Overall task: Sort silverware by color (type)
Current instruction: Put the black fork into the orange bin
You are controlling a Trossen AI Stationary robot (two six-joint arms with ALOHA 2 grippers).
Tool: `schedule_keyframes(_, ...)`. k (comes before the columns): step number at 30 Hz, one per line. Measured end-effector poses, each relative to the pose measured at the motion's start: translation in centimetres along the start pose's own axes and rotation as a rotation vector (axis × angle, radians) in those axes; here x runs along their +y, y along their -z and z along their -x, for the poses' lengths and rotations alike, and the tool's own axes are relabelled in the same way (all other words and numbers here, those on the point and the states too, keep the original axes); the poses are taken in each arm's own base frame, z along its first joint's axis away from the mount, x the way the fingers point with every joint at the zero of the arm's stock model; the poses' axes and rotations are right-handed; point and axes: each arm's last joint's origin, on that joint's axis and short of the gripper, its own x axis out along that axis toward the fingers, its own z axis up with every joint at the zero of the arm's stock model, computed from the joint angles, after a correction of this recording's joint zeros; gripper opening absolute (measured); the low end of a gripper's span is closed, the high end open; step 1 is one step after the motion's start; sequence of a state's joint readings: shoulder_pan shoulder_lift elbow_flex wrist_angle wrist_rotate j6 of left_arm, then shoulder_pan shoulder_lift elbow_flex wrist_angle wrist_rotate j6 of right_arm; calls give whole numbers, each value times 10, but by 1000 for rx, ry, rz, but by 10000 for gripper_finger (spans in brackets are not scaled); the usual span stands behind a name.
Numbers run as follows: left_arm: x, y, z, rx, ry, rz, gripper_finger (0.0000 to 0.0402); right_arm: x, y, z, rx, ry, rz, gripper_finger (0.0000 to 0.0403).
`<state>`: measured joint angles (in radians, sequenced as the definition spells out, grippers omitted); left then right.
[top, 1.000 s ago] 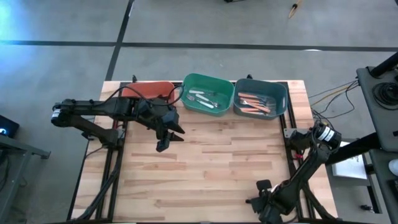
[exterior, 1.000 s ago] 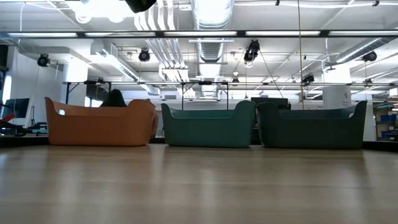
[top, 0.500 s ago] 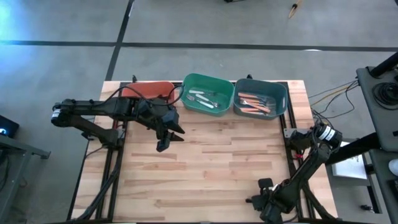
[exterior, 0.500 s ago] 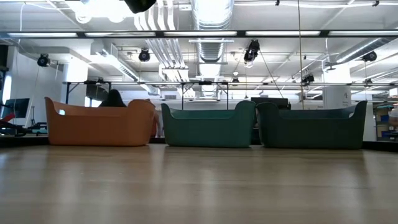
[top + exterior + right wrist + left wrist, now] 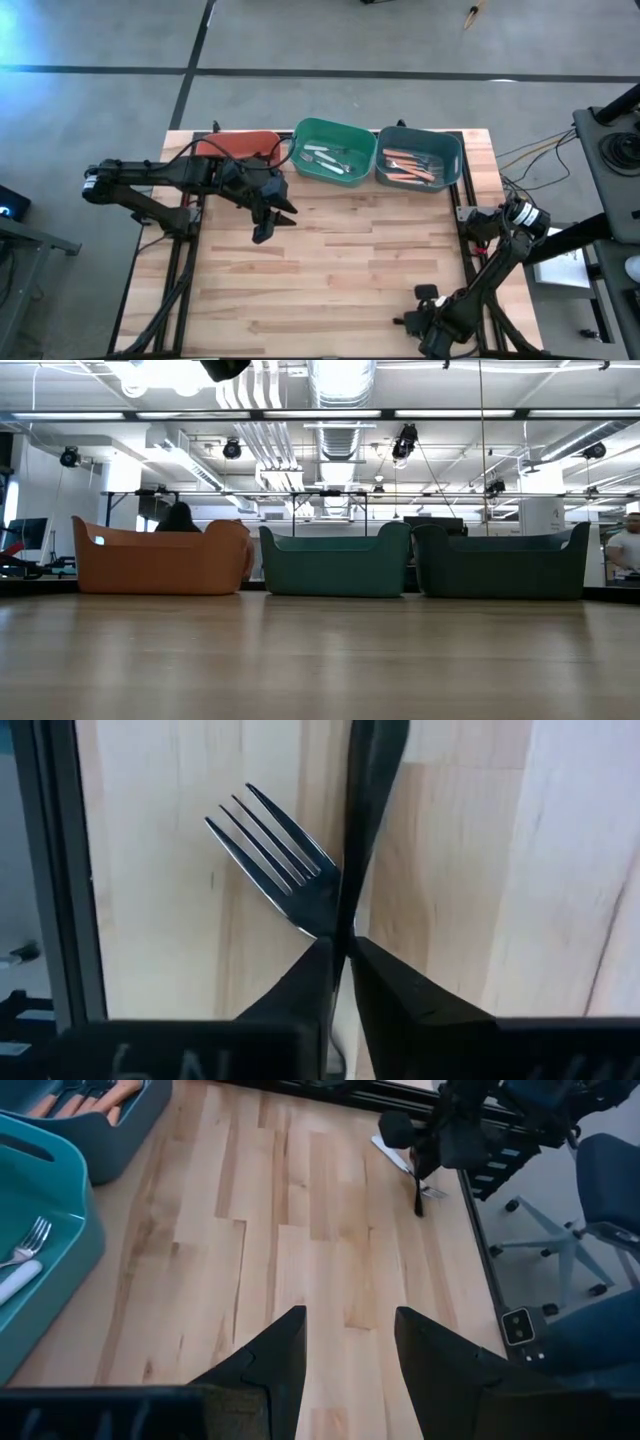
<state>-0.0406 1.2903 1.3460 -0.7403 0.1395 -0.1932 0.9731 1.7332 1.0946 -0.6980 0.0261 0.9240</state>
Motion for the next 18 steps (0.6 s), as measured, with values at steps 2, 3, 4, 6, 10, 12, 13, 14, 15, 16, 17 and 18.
schedule_keyframes(2,0,0,0,0,-1,0,136,-1,-1,0,-2,2,-3,32)
schedule_keyframes(3,0,0,0,0,-2,0,136,-1,-1,0,-3,2,-4,30)
schedule_keyframes(4,0,0,0,0,-2,0,136,-1,-1,0,-4,2,-5,28)
schedule_keyframes(6,0,0,0,0,-2,0,136,0,-2,0,-4,2,-4,24)
schedule_keyframes(10,0,0,0,0,-2,3,136,3,-5,4,-20,-20,2,11)
schedule_keyframes(12,0,0,0,0,-2,3,136,5,-6,9,-31,-37,3,10)
schedule_keyframes(13,0,0,0,0,-2,3,136,7,-7,11,-37,-54,3,10)
schedule_keyframes(14,0,0,0,0,-2,3,136,9,-7,12,-44,-70,5,9)
schedule_keyframes(15,0,0,0,0,-2,4,136,11,-7,13,-49,-77,8,9)
schedule_keyframes(16,0,0,0,0,-2,4,136,11,-6,14,-46,-77,12,9)
schedule_keyframes(17,0,0,0,0,-2,4,136,12,-5,14,-44,-76,16,9)
schedule_keyframes(18,0,0,0,0,-2,8,136,13,-4,14,-43,-78,17,9)
